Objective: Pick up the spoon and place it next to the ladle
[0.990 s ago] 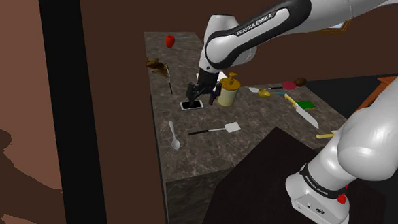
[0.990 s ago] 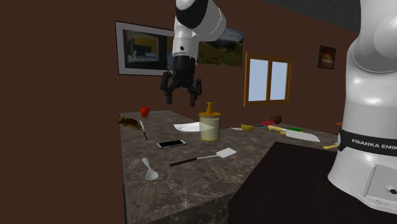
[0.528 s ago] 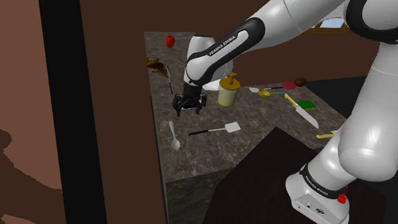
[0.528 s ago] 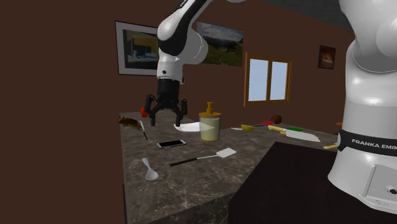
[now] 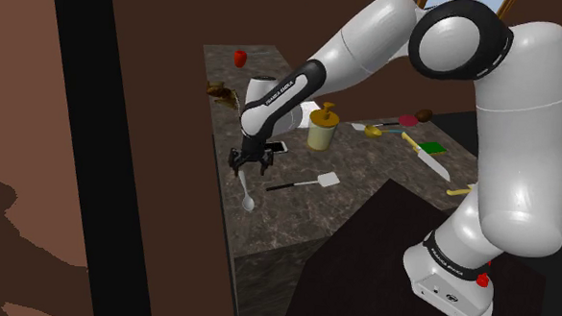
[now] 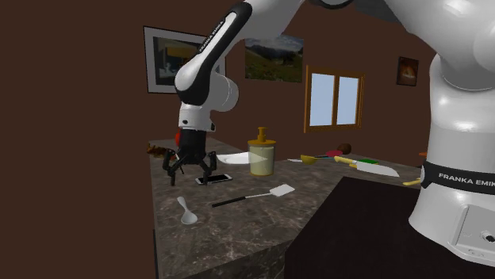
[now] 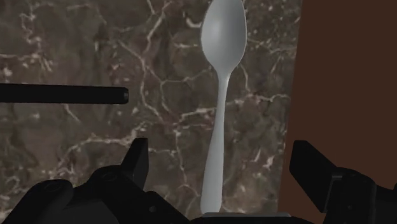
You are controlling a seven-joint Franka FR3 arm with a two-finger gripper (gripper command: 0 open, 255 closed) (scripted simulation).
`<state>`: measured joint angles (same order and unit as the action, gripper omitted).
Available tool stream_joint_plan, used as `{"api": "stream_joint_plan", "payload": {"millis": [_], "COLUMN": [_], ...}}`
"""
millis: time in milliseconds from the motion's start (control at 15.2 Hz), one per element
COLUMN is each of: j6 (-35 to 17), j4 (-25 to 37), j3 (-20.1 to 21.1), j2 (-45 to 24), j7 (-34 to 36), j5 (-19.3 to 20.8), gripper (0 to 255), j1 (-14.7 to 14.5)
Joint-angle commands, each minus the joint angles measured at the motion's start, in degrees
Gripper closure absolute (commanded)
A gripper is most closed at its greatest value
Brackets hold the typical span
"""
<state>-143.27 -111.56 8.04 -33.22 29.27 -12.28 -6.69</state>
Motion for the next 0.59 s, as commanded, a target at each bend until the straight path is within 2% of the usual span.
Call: {"api": "stream_joint_plan", "payload": {"millis": [0,528], "j6": [-0.2,-3.8], "j4": [3.4,4.8], "j3": [-0.2,-0.1], "j2": [-3.6,-8.5], "j7": [0.9,0.9], "j5": [0.1,0.0], "gripper": [0,0], "j1": [-0.5,-1.3]}}
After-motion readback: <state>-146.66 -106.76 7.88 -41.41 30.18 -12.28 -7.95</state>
